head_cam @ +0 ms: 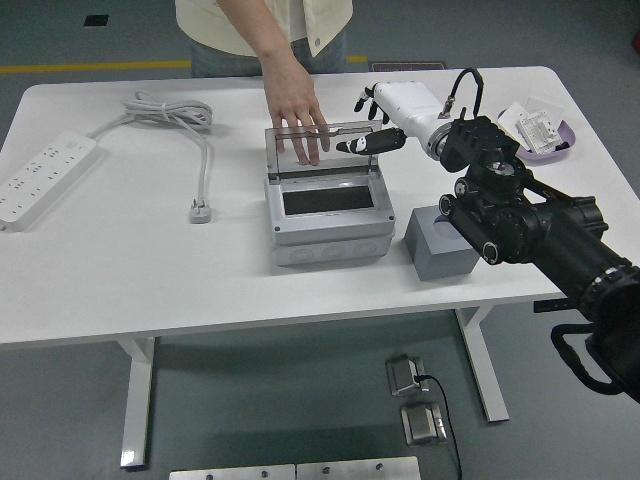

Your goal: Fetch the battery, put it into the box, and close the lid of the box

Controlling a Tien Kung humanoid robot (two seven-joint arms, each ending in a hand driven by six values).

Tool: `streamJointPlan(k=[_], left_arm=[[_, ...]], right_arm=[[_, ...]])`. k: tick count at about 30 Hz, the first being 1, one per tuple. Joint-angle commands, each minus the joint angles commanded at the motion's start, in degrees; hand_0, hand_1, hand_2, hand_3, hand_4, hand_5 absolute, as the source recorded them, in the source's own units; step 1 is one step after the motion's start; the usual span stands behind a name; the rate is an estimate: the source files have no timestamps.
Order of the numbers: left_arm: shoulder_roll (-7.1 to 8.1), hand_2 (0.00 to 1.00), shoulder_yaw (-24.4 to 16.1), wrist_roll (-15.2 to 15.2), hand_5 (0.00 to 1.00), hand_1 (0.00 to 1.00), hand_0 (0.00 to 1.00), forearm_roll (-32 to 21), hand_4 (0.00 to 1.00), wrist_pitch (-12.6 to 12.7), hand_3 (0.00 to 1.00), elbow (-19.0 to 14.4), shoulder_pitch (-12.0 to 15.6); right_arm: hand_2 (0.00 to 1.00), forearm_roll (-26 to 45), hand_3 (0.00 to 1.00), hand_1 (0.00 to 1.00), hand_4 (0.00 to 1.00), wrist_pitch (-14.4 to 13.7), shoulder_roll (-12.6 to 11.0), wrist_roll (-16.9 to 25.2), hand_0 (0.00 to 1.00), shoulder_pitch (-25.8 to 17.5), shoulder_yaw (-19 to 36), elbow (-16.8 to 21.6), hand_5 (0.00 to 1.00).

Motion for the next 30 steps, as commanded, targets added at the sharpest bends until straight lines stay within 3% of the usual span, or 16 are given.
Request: streamJointPlan(k=[18, 30], left_arm=[[-0.17, 0.674, -0.7, -0.1, 0.207, 0.668, 0.638, 0.1, 0.698, 0.1, 0.683, 0.0, 0.1], [-0.36, 0.674, -0.8, -0.1, 0.209, 0.667, 0.637, -0.3, 0.701, 0.2, 0.685, 0.0, 0.3]], right_arm=[[0.596, 1.5, 0.681, 0.517, 0.998, -0.9, -3.6, -0.9, 0.684, -3.9, -4.8, 11.5, 0.711], [0.591, -0.7, 0.679, 0.516, 0.998, 1.6, -7.4, -3.8, 0.678, -9.2, -4.7, 23.3, 0.722]])
